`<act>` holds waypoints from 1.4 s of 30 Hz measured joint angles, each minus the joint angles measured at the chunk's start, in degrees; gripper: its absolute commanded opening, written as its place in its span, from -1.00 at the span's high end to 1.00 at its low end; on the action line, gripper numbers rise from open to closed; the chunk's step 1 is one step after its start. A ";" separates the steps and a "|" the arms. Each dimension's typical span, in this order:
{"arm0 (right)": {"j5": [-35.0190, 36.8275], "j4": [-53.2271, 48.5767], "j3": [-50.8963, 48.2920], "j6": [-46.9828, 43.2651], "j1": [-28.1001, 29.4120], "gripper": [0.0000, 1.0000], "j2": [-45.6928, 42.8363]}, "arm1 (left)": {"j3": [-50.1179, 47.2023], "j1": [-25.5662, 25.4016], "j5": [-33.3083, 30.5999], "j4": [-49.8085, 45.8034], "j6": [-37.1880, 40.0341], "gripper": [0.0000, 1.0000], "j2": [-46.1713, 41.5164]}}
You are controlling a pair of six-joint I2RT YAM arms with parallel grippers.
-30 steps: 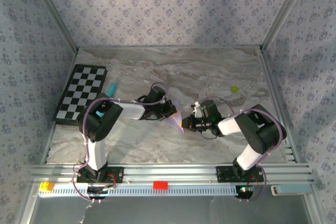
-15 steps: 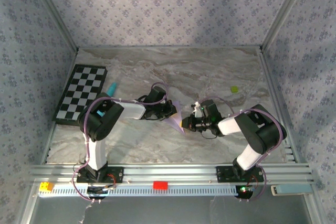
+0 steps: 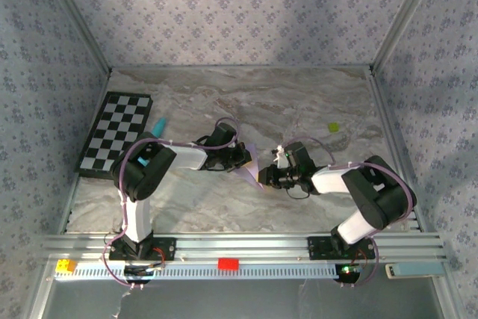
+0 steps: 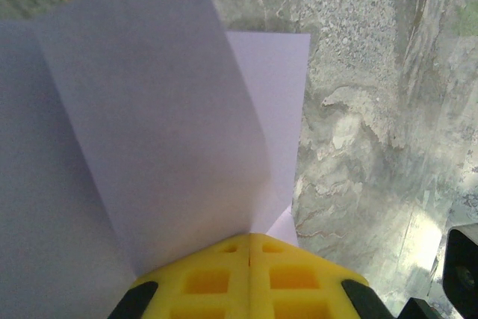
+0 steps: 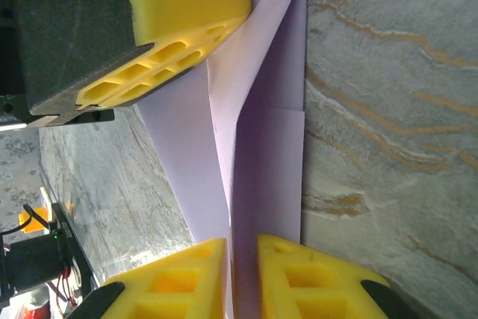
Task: Fold a paper plane with a square sheet of paper (pick it up from the middle)
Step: Fourth fold the wing at the center of the table.
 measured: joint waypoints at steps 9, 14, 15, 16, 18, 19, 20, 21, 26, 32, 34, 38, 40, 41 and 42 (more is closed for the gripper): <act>0.94 -1.84 -0.15 -1.33 0.11 0.84 -0.44 | 0.00 0.00 0.02 0.00 0.00 0.91 0.00; 1.05 -1.55 -0.44 -1.33 0.11 0.80 -0.44 | 0.00 0.00 0.02 0.00 0.00 0.91 0.00; 1.05 -1.46 -0.48 -1.31 0.11 0.78 -0.46 | 0.00 0.00 0.02 0.00 0.00 0.90 0.00; 1.03 -1.38 -0.55 -1.29 0.11 0.76 -0.55 | 0.00 0.00 0.02 0.00 -0.02 0.91 0.00; 0.92 -1.36 -0.79 -1.25 0.11 0.71 -1.03 | 0.00 0.00 0.00 0.00 0.00 0.91 0.00; 0.94 -1.51 -0.96 -1.25 0.11 0.70 -1.38 | 0.00 0.00 0.00 0.00 0.00 0.91 0.00; 0.96 -1.88 -1.20 -1.27 0.11 0.69 -1.90 | 0.00 0.00 0.00 0.00 0.00 0.91 0.00; 1.07 -2.40 -1.42 -1.29 0.11 0.68 -2.49 | 0.00 0.00 0.00 0.00 0.00 0.91 0.00; 1.33 -4.76 -1.95 -1.77 0.11 0.72 -4.15 | -0.02 0.00 0.00 0.00 0.00 0.91 0.00; 1.55 -5.35 -2.21 -2.45 0.09 0.84 -4.17 | -0.02 0.04 0.02 0.00 0.00 0.91 0.00; 1.53 -5.33 -2.25 -2.43 0.07 0.82 -4.17 | -0.02 0.04 0.02 0.00 0.00 0.91 0.00; 1.31 -5.29 -2.25 -2.40 0.04 0.76 -4.20 | -0.02 0.04 0.02 0.00 -0.02 0.91 0.00; 1.25 -5.35 -2.25 -2.40 0.04 0.75 -4.37 | -0.02 0.09 0.02 0.00 0.00 0.91 0.00; 1.18 -5.55 -2.27 -2.43 0.04 0.75 -4.42 | -0.02 0.09 0.02 0.00 0.00 0.91 0.00; 1.11 -5.68 -2.25 -2.43 0.04 0.75 -4.52 | -0.02 0.09 0.02 0.00 0.00 0.91 0.00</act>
